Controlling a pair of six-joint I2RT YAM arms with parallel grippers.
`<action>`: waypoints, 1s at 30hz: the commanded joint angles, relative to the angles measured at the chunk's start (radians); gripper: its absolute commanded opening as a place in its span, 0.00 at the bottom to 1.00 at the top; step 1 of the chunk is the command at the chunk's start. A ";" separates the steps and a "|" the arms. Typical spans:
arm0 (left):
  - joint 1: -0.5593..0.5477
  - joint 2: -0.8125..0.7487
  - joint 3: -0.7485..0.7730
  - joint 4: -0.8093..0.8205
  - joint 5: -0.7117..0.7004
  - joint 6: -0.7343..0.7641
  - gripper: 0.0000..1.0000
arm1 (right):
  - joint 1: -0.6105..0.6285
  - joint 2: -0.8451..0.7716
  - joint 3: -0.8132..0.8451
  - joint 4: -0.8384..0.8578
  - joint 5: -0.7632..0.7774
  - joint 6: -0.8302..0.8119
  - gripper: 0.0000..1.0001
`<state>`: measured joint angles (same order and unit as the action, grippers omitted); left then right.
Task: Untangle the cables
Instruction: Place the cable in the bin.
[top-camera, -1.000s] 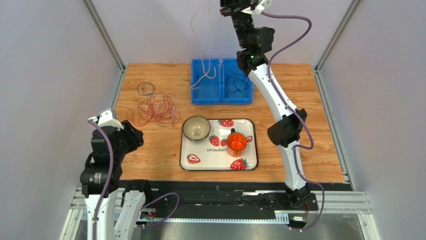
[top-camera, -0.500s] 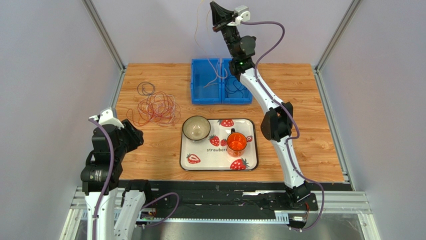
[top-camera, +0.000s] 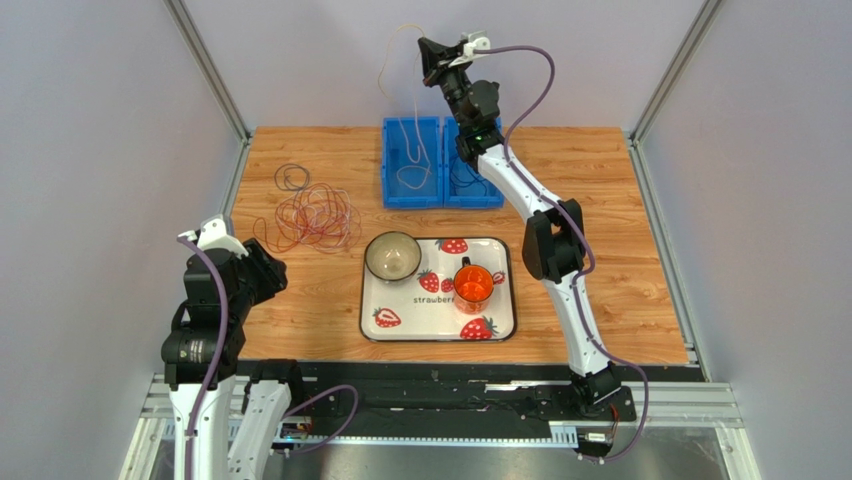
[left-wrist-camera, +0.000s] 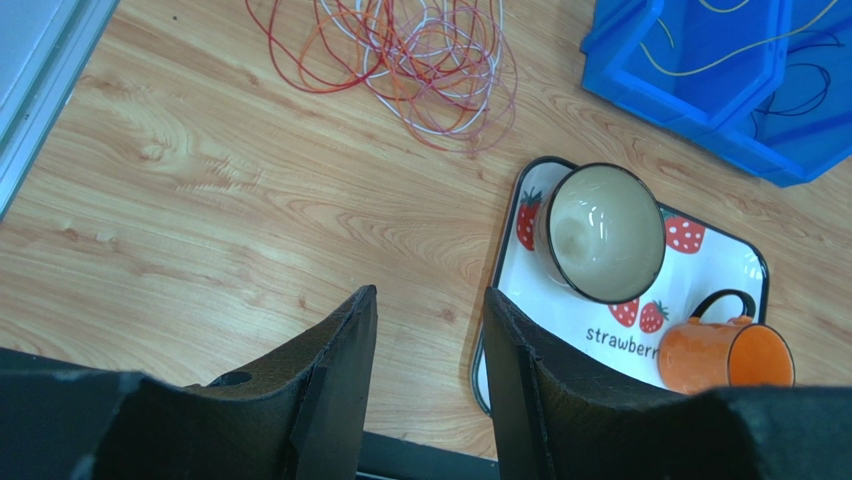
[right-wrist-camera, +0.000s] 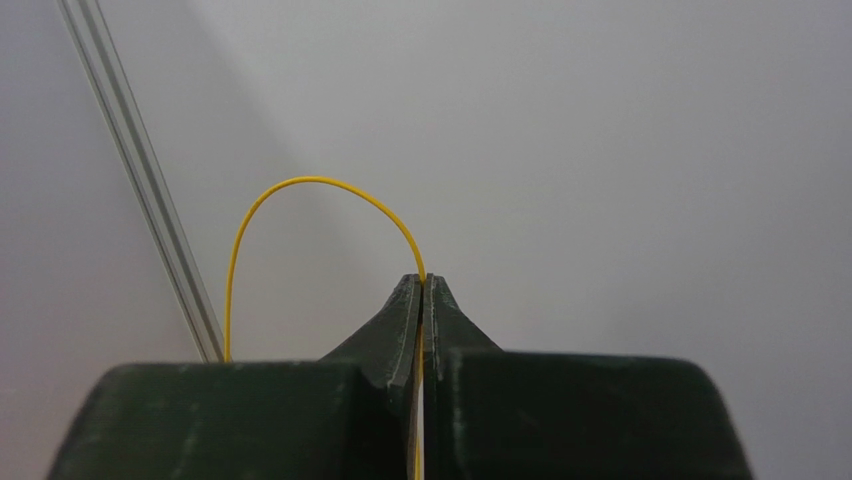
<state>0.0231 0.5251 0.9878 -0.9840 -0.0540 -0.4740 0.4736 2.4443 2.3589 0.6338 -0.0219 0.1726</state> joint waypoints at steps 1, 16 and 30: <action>0.008 -0.008 0.000 0.008 0.000 -0.008 0.52 | 0.033 -0.068 -0.084 -0.040 0.076 0.001 0.00; 0.008 -0.023 -0.001 0.015 0.008 -0.005 0.52 | 0.076 -0.166 -0.299 -0.189 0.281 -0.093 0.00; 0.008 -0.037 -0.005 0.016 0.011 -0.003 0.52 | 0.094 -0.317 -0.474 -0.532 0.387 -0.090 0.00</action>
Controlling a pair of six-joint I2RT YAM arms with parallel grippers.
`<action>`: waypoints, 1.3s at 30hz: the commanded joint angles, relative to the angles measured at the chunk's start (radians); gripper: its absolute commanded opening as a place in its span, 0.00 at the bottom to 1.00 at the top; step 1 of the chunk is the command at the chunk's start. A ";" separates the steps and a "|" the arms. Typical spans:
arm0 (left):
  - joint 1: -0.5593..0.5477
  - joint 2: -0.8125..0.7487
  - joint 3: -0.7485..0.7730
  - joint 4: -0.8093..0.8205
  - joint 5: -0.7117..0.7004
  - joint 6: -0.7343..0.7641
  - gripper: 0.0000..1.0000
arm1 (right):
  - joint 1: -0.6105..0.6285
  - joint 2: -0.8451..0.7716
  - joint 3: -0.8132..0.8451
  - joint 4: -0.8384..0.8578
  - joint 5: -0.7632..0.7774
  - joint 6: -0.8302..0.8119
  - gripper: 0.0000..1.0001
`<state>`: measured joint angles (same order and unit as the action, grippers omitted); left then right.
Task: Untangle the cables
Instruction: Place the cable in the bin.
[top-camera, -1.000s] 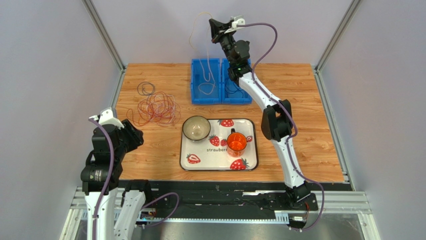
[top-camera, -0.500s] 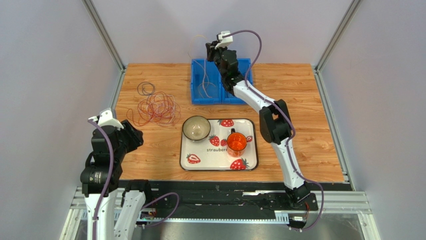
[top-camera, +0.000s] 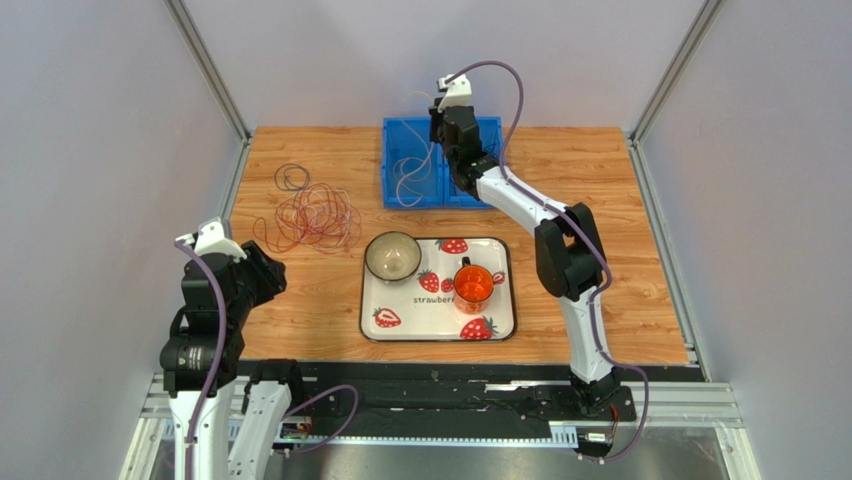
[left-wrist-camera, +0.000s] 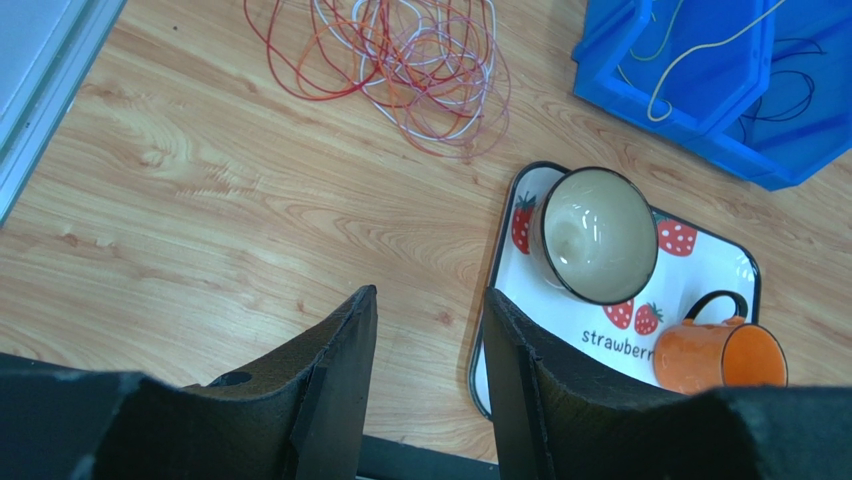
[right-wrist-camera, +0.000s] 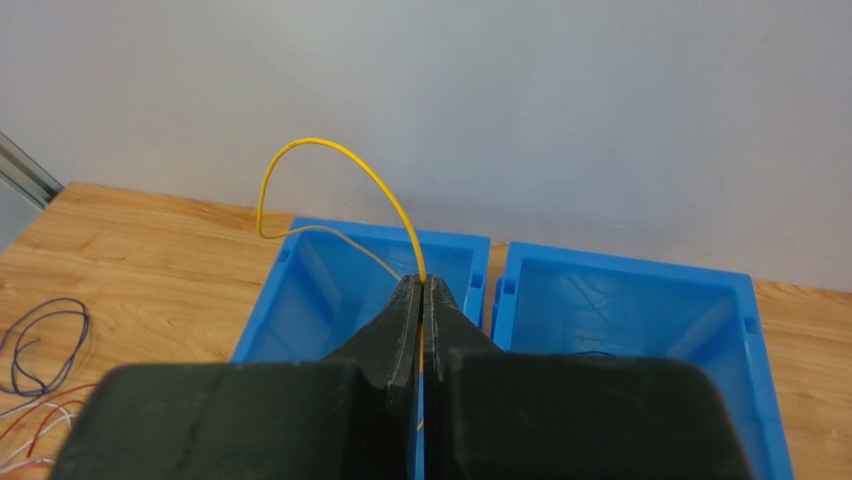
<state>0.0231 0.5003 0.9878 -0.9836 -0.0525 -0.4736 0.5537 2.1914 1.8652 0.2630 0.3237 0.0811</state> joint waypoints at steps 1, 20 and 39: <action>0.008 -0.014 -0.005 0.016 0.010 -0.003 0.52 | 0.015 -0.065 0.025 -0.195 0.040 0.023 0.00; 0.008 -0.023 -0.005 0.017 0.008 -0.005 0.52 | 0.017 0.183 0.503 -0.390 0.230 -0.046 0.00; 0.008 -0.006 -0.006 0.014 0.003 -0.007 0.52 | 0.054 0.318 0.476 -0.206 0.235 -0.101 0.00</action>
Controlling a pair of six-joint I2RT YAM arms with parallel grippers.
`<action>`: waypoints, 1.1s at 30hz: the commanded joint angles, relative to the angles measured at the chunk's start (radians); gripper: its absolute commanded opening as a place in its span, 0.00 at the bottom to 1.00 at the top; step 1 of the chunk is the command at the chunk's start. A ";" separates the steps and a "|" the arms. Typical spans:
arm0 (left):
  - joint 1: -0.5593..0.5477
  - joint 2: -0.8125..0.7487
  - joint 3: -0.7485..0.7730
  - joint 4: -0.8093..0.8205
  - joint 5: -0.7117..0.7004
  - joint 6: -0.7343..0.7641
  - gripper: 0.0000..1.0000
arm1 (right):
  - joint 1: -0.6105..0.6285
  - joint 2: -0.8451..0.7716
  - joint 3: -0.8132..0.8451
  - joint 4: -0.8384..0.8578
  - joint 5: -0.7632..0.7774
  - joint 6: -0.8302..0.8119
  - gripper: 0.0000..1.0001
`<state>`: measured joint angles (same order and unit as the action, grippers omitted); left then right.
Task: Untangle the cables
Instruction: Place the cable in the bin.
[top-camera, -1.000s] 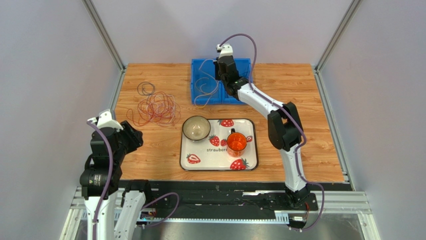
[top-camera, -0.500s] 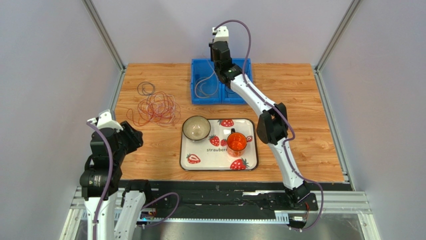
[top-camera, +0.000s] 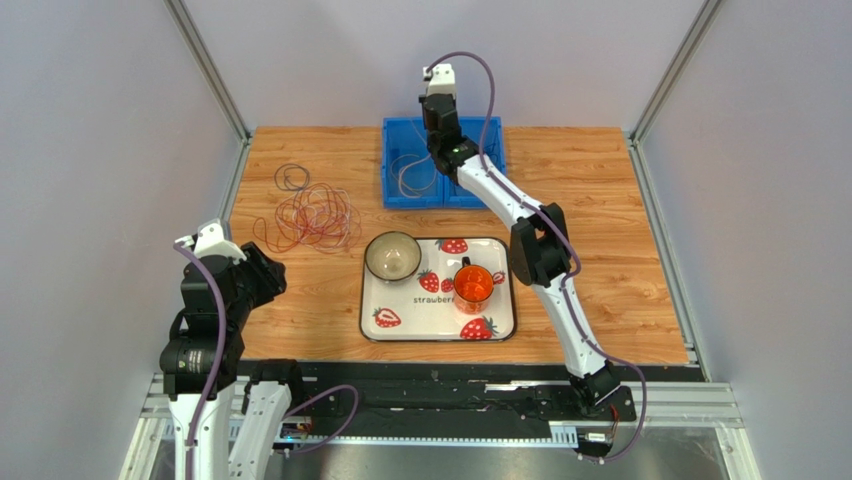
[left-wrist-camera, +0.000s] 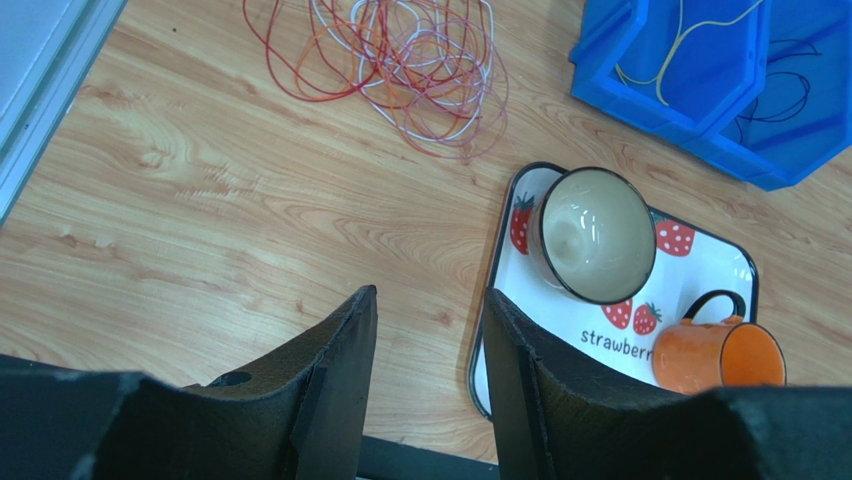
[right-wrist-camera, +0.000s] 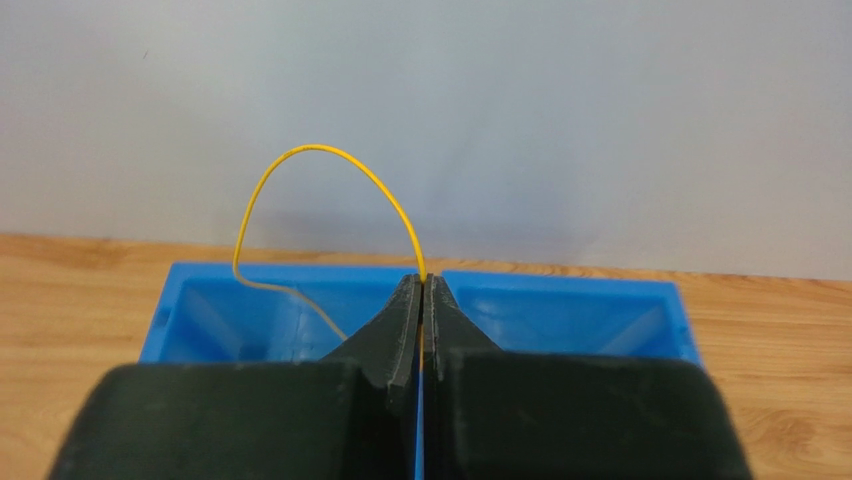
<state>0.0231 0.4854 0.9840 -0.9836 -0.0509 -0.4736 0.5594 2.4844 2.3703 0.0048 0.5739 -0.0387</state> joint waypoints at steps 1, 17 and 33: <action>0.008 0.009 -0.001 0.014 0.002 -0.007 0.52 | 0.051 0.024 -0.049 0.047 -0.020 0.026 0.00; 0.008 -0.004 -0.002 0.016 0.006 -0.005 0.52 | 0.076 0.019 -0.131 -0.087 -0.068 0.082 0.00; 0.008 -0.007 -0.001 0.016 0.008 -0.005 0.52 | 0.074 -0.151 -0.155 -0.192 -0.085 0.102 0.63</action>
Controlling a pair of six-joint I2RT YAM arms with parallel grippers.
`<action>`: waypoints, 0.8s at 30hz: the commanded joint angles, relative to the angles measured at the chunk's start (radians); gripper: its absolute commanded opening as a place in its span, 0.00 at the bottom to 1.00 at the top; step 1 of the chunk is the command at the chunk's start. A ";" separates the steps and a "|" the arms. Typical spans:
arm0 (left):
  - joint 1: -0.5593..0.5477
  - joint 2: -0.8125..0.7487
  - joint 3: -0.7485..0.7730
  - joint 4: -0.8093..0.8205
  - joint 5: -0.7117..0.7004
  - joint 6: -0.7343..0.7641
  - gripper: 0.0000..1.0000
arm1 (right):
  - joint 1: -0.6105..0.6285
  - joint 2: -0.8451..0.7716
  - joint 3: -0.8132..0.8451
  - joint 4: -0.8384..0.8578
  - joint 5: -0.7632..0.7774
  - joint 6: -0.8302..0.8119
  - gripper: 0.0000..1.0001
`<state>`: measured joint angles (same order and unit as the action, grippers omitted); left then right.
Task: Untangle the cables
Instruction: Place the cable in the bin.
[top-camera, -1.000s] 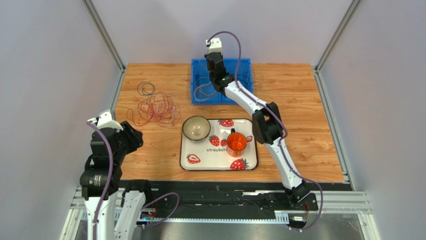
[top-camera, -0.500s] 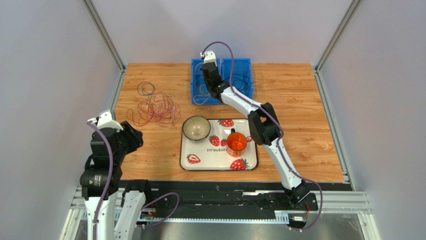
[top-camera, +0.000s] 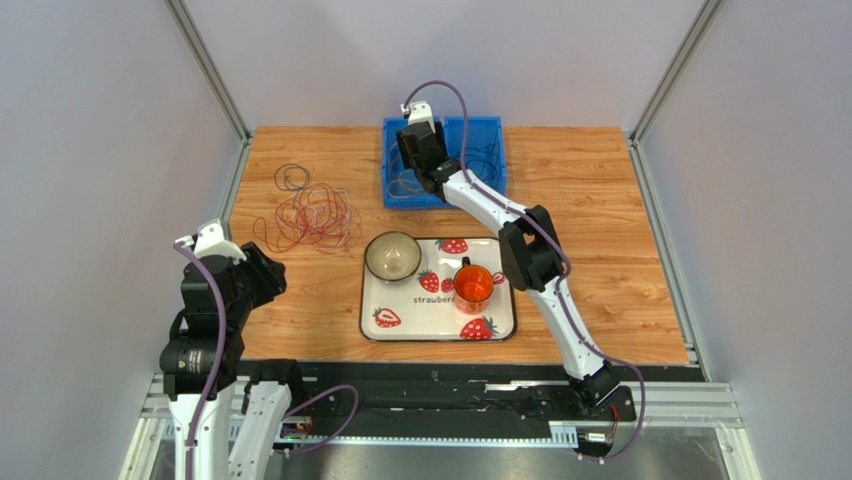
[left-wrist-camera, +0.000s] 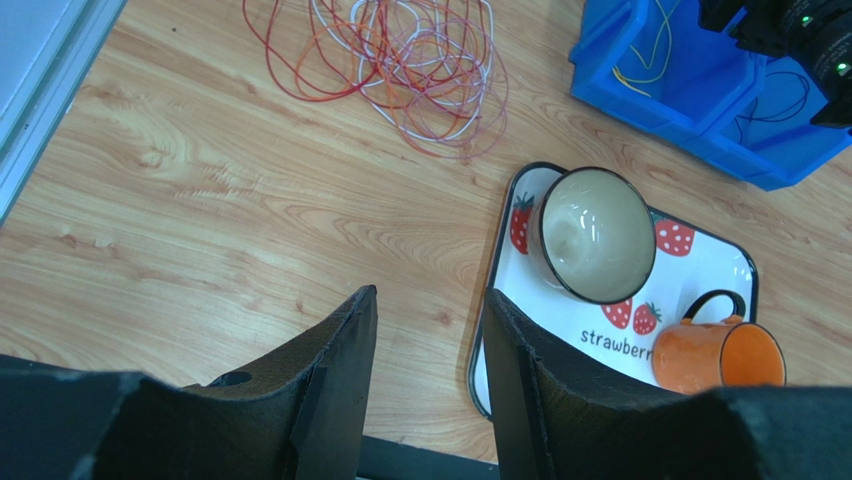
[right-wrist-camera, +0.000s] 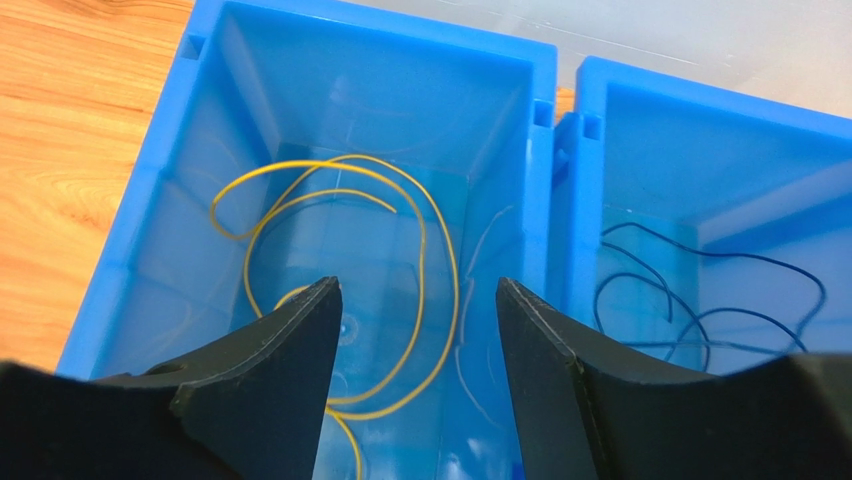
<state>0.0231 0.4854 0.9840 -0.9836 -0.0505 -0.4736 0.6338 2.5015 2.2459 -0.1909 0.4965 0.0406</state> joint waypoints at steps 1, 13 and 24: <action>0.008 -0.005 -0.001 0.016 0.008 -0.005 0.52 | 0.000 -0.185 -0.052 -0.001 -0.019 0.039 0.62; 0.009 0.018 -0.005 0.022 0.018 -0.002 0.52 | 0.004 -0.452 -0.351 -0.130 -0.282 0.153 0.52; 0.008 0.185 -0.001 0.083 0.106 -0.008 0.52 | 0.003 -0.769 -0.657 -0.160 -0.351 0.217 0.55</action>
<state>0.0242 0.6060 0.9836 -0.9764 -0.0017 -0.4728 0.6338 1.8576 1.6470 -0.3355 0.1612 0.2066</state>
